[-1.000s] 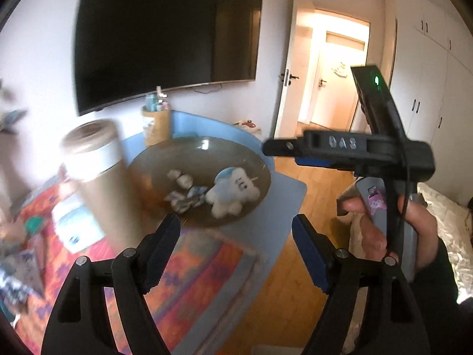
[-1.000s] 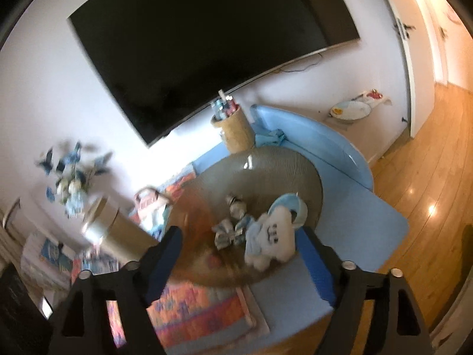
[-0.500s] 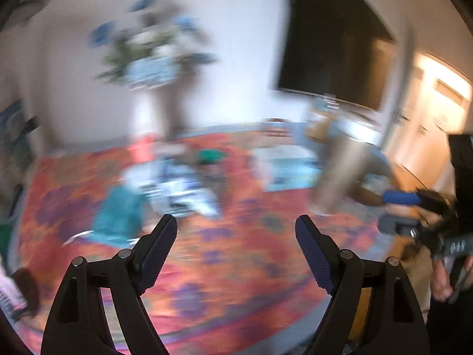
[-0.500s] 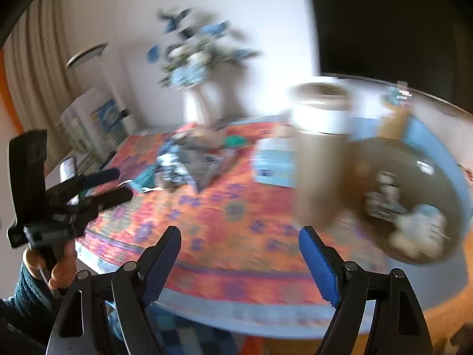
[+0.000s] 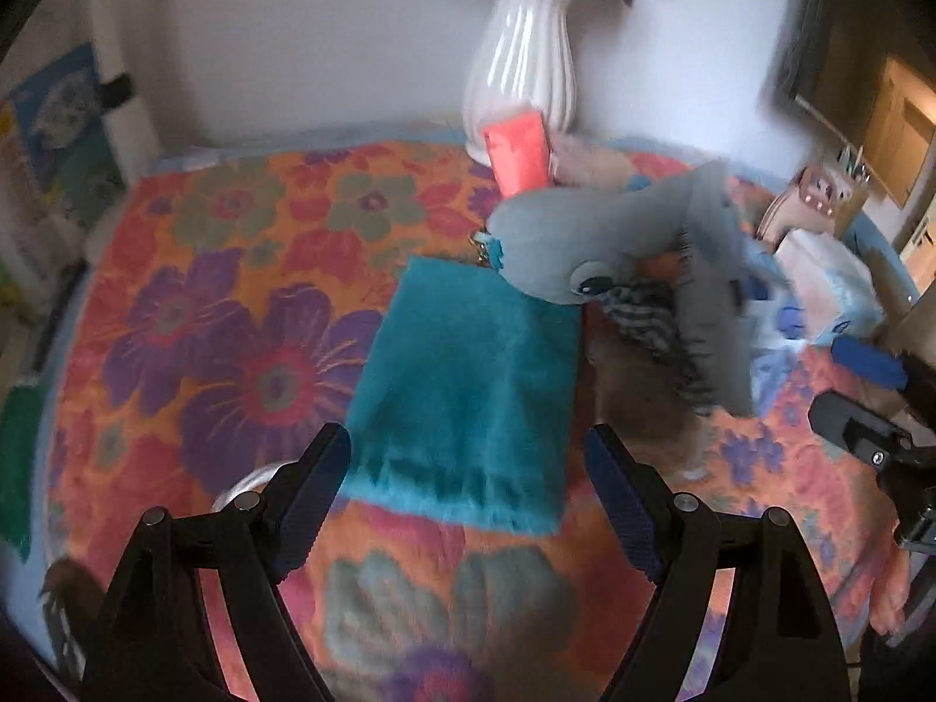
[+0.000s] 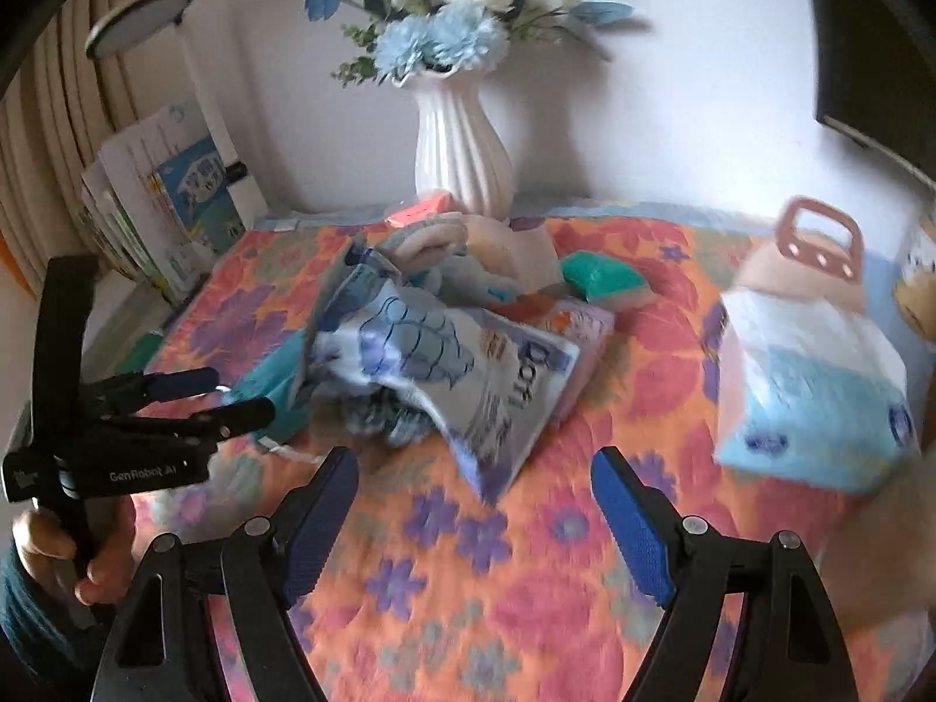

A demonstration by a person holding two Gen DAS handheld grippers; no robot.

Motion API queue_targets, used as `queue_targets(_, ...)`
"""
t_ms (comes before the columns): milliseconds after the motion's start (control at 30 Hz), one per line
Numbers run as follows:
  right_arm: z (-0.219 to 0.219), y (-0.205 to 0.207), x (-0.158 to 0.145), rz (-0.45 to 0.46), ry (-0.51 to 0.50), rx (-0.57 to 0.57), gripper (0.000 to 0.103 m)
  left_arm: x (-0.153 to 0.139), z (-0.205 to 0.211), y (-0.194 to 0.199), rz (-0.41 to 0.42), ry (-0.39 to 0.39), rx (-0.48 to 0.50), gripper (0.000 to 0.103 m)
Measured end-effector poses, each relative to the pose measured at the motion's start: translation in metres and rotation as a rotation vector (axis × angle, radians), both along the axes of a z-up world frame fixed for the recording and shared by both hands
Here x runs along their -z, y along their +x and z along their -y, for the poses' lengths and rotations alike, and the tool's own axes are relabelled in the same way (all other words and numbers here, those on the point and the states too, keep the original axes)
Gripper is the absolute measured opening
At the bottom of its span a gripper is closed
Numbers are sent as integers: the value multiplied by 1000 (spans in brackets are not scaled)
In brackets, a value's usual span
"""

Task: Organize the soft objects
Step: 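Move both tools back over the bed toward the teal pouch, then grasp the teal cloth with the left tool while the right tool grasps the printed Dafi bag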

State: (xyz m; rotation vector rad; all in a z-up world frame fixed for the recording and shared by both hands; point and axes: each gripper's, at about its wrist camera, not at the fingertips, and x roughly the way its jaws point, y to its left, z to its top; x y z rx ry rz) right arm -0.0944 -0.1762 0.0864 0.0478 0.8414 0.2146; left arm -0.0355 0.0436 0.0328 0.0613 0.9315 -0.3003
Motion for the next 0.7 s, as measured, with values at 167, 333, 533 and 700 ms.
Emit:
queue_targets(167,-11,24,9,4,-62,-17,80,17,10,20,-8,24,37,81)
queue_targets(333,-20,32,16,-31,-135,-39,80,21,13,20,34,26,44,81)
queue_targets(533,-38,48,7,-29,-276,-121,80,22,15,16,29,38,65,84)
queue_targets(700,-53,73,23,-47,-285,-184,74,21,14,17,25,19,72,79)
